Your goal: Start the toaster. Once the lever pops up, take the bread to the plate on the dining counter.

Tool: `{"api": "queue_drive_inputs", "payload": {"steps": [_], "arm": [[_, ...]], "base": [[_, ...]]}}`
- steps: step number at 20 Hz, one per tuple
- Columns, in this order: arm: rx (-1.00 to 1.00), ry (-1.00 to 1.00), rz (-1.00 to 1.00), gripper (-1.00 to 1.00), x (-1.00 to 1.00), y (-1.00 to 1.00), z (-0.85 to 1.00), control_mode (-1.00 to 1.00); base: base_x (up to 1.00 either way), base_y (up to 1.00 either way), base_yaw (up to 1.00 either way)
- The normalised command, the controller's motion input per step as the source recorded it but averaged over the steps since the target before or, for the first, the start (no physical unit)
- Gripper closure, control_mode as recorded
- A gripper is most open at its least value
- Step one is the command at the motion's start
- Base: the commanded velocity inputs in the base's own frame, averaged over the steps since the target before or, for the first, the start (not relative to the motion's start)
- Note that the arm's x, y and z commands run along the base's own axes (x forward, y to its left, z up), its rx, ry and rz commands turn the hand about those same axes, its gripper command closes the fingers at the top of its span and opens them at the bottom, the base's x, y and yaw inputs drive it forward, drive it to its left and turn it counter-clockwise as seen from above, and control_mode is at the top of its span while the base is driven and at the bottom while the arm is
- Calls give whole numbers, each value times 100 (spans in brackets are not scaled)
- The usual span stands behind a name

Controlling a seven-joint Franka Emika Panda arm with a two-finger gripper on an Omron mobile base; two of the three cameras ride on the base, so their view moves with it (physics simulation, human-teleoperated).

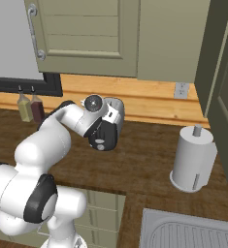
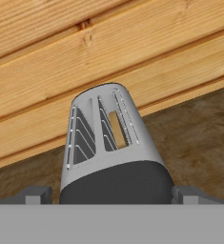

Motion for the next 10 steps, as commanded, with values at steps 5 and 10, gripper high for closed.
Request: {"api": "queue_drive_inputs", "payload": {"steps": [5, 10], "arm": [[0, 0, 0, -100, 0, 0, 0, -100], [0, 0, 0, -100, 0, 0, 0, -100]], "base": [[0, 0, 0], [0, 0, 0]]}}
